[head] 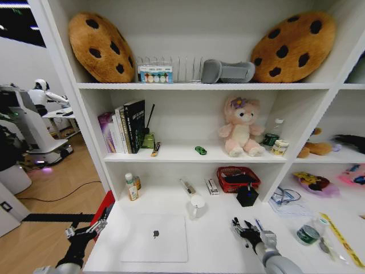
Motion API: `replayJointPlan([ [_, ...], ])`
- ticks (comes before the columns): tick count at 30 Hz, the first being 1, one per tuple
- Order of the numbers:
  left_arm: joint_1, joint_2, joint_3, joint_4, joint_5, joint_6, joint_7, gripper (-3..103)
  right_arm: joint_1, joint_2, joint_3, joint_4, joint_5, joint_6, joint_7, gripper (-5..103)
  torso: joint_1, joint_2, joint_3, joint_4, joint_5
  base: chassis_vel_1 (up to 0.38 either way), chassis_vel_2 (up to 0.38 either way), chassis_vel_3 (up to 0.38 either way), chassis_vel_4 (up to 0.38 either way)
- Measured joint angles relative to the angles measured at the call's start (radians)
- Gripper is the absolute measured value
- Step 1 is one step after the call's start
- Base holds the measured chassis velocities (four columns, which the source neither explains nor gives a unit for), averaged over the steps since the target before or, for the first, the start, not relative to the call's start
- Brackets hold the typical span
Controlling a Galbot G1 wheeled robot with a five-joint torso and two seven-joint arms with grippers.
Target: Organize the objects on the table.
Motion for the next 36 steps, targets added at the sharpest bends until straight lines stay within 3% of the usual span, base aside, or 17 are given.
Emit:
replayJointPlan([
  [1,0.0,0.0,0.0,0.0,0.0,0.0,0.0,100,0.0,0.0,0.0,0.0,0.0,0.0,0.0,54,0.0,0.0,0.0,0.0,0.0,0.0,0.0,0.0,0.0],
  [3,0.001,0.001,-0.002,-0.003,-0.001,0.0,0.0,100,0.005,0.0,-0.003,-0.001,-0.001,0.0,0.0,37,0.0,0.0,0.0,0.0,0.0001,0.0,0.0,0.0,0.0],
  [5,0.001,0.001,-0.002,-0.004,-0.001,0.0,0.0,100,0.007,0.0,-0.004,0.0,0.0,0.0,0.0,37,0.0,0.0,0.0,0.0,0.0002,0.0,0.0,0.0,0.0],
  [8,-0.001,0.002,-0.002,-0.004,-0.001,0.0,0.0,100,0.008,-0.001,-0.005,0.0,0.0,-0.001,0.0,21,0.0,0.0,0.0,0.0,0.0002,0.0,0.0,0.0,0.0],
  [11,-0.002,0.002,-0.002,-0.003,-0.001,-0.001,0.0,100,0.006,0.0,-0.005,-0.001,-0.004,-0.001,0.0,13,0.0,0.0,0.0,-0.0001,0.0001,0.0,0.0,0.0,0.0],
  [19,-0.003,0.0,-0.002,-0.002,-0.001,-0.002,0.0,100,0.006,0.001,0.004,0.007,-0.024,0.015,-0.005,12,0.0,0.0,0.0,-0.0002,0.0004,0.0,0.0,0.0,0.0],
  [25,-0.004,-0.003,0.002,-0.003,0.0,-0.002,-0.001,100,0.015,-0.011,0.038,0.037,-0.1,0.094,-0.066,12,0.0,0.0,0.0,0.0,0.0002,0.0,0.0,0.0,0.0],
  [28,-0.003,-0.007,0.005,-0.006,0.005,-0.002,-0.002,100,0.041,-0.025,0.065,0.045,-0.167,0.176,-0.092,12,0.0,0.0,0.0,-0.0002,0.0001,0.0,0.0,0.0,0.0],
  [36,0.007,0.004,0.0,-0.028,0.003,0.0,0.002,100,0.127,-0.065,0.094,0.035,-0.166,0.248,-0.103,12,0.0,0.0,0.0,-0.0001,0.0002,0.0,0.0,0.0,0.0],
])
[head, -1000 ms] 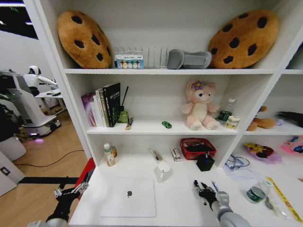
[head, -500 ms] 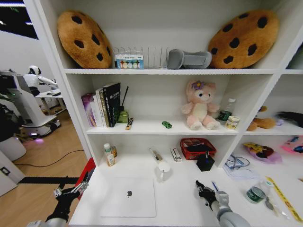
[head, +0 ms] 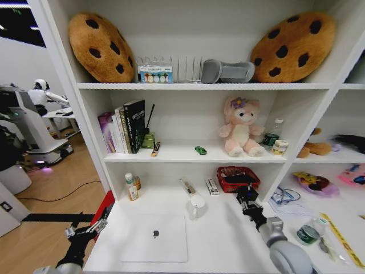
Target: Organize the objects on the table.
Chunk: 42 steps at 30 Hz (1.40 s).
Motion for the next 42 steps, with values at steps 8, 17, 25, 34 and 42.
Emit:
replayJointPlan([
  [8,0.005,-0.007,0.001,-0.012,0.008,0.002,0.0,100,0.118,-0.037,0.01,-0.068,0.031,0.04,0.002,12,0.0,0.0,0.0,0.0,0.0,0.0,0.0,0.0,0.0],
  [17,0.009,-0.018,0.002,-0.019,0.019,0.006,-0.003,100,0.276,-0.066,-0.069,-0.22,0.051,0.067,-0.004,12,0.0,0.0,0.0,0.0001,0.0,0.0,0.0,0.0,0.0],
  [25,0.009,-0.027,0.002,-0.022,0.026,0.013,-0.011,100,0.404,-0.071,-0.168,-0.385,0.043,0.119,-0.023,12,0.0,0.0,0.0,0.0003,-0.0001,0.0,0.0,0.0,0.0],
  [34,0.006,-0.036,0.004,-0.026,0.033,0.022,-0.019,100,0.432,-0.055,-0.206,-0.498,0.032,0.178,-0.043,12,0.0,0.0,0.0,-0.0001,0.0,0.0,0.0,0.0,0.0],
  [42,-0.004,-0.041,0.011,-0.044,0.035,0.04,-0.034,100,0.502,-0.03,-0.254,-0.543,0.026,0.188,-0.037,12,0.0,0.0,0.0,0.0003,-0.0001,0.0,0.0,0.0,0.0],
])
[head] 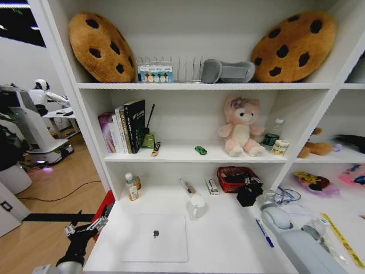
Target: Organize the objects on the table.
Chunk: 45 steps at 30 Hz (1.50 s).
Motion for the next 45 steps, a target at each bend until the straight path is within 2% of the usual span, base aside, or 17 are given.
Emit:
replayJointPlan([
  [4,0.006,0.0,-0.004,0.0,0.0,-0.001,0.001,100,0.012,0.003,-0.008,-0.008,-0.002,0.0,0.001,12,0.0,0.0,0.0,0.0,0.0,0.0,0.0,0.0,0.0],
  [8,0.009,0.001,-0.01,-0.001,-0.002,-0.003,0.002,100,0.013,0.002,-0.008,-0.008,-0.002,-0.001,0.002,20,0.0,0.0,0.0,-0.0002,0.0,0.0,0.0,0.0,0.0],
  [10,0.006,0.0,-0.009,-0.001,-0.003,-0.004,0.002,100,-0.004,-0.005,0.002,0.002,0.0,0.001,-0.001,30,0.0,0.0,0.0,-0.0003,0.0,0.0,0.0,0.0,0.0],
  [11,0.006,0.0,-0.009,-0.001,-0.003,-0.004,0.002,100,-0.004,-0.005,0.002,0.002,0.0,0.001,-0.001,30,0.0,0.0,0.0,-0.0003,0.0,0.0,0.0,0.0,0.0],
  [12,0.004,-0.002,-0.006,0.001,-0.002,-0.004,0.002,100,-0.014,-0.007,0.01,0.01,0.001,0.002,-0.002,41,0.0,0.0,0.0,-0.0005,0.0,0.0,0.0,0.0,0.0],
  [14,0.002,-0.003,-0.003,0.002,-0.001,-0.004,0.002,100,-0.023,-0.008,0.016,0.018,0.002,0.002,-0.002,41,0.0,0.0,0.0,-0.0004,0.0,0.0,0.0,0.0,0.0],
  [15,0.002,-0.004,0.0,0.002,0.001,-0.004,0.002,100,-0.031,-0.01,0.023,0.029,0.007,0.002,-0.001,52,0.0,0.0,0.0,-0.0004,0.0,0.0,0.0,0.0,0.0],
  [18,0.0,-0.006,0.002,0.002,0.003,-0.004,0.002,100,-0.047,-0.014,0.033,0.056,0.012,0.002,-0.001,57,0.0,0.0,0.0,-0.0003,-0.0001,0.0,0.0,0.0,0.0],
  [21,0.001,-0.007,0.002,0.002,0.003,-0.004,0.002,100,-0.063,-0.014,0.038,0.094,0.013,-0.004,0.001,74,0.0,0.0,0.0,-0.0003,0.0,0.0,0.0,0.0,0.0],
  [22,0.001,-0.007,0.002,0.002,0.003,-0.004,0.002,100,-0.063,-0.014,0.038,0.094,0.013,-0.004,0.001,74,0.0,0.0,0.0,-0.0003,0.0,0.0,0.0,0.0,0.0],
  [24,0.004,-0.008,-0.001,0.002,0.003,-0.007,0.003,100,-0.07,-0.013,0.04,0.123,0.013,-0.015,0.003,85,0.0,0.0,0.0,-0.0001,-0.0001,0.0,0.0,0.0,0.0],
  [25,0.004,-0.008,-0.001,0.002,0.003,-0.007,0.003,100,-0.07,-0.013,0.04,0.123,0.013,-0.015,0.003,85,0.0,0.0,0.0,-0.0001,-0.0001,0.0,0.0,0.0,0.0],
  [28,0.01,-0.011,-0.008,0.002,0.0,-0.015,0.009,100,-0.077,-0.011,0.041,0.154,0.02,-0.035,0.016,98,0.0,0.0,0.0,-0.0002,0.0,0.0,0.0,0.0,0.0],
  [37,0.012,-0.015,-0.011,0.001,-0.003,-0.02,0.014,100,-0.114,-0.017,0.07,0.221,0.03,-0.057,0.028,100,0.0,0.0,0.0,-0.0002,0.0,0.0,0.0,0.0,0.0],
  [43,0.007,-0.016,-0.01,0.0,-0.003,-0.021,0.014,100,-0.217,-0.028,0.129,0.34,0.048,-0.087,0.039,100,0.0,0.0,0.0,-0.0002,0.0,0.0,0.0,0.0,0.0],
  [45,0.007,-0.021,-0.013,0.0,-0.006,-0.023,0.014,100,-0.302,-0.028,0.177,0.42,0.064,-0.103,0.047,100,0.0,0.0,0.0,-0.0001,-0.0001,0.0,0.0,0.0,0.0],
])
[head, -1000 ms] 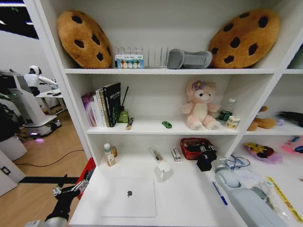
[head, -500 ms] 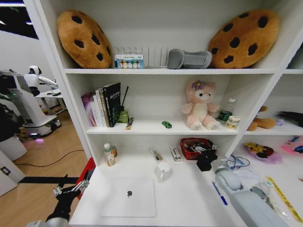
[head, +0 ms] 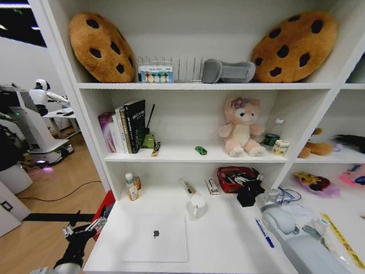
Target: Organize the objects on the table.
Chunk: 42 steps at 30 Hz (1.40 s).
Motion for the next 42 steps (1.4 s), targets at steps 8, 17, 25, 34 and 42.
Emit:
replayJointPlan([
  [8,0.002,-0.009,-0.004,0.004,-0.006,-0.008,0.005,100,-0.219,0.036,0.136,0.152,-0.034,0.004,-0.001,100,0.0,0.0,0.0,0.0,0.0,0.0,0.0,0.0,0.0],
  [17,0.012,-0.004,-0.018,-0.002,-0.021,-0.024,0.019,100,-0.437,0.098,0.259,0.236,-0.03,0.024,-0.007,100,0.0,0.0,0.0,0.0001,0.0001,0.0,0.0,0.0,0.0],
  [25,-0.003,0.006,-0.004,0.017,-0.029,-0.032,0.022,100,-0.551,0.159,0.28,0.235,-0.049,-0.011,0.015,100,0.0,0.0,0.0,-0.0003,0.0,0.0,0.0,0.0,0.0],
  [34,-0.005,0.022,-0.001,0.027,-0.036,-0.035,0.023,100,-0.521,0.165,0.223,0.176,0.019,-0.165,0.103,100,0.0,0.0,0.0,0.0,0.0001,0.0,0.0,0.0,0.0],
  [42,0.002,0.02,-0.009,0.037,-0.036,-0.043,0.025,100,-0.459,0.122,0.187,0.146,0.095,-0.259,0.132,100,0.0,0.0,0.0,0.0001,0.0,0.0,0.0,0.0,0.0],
])
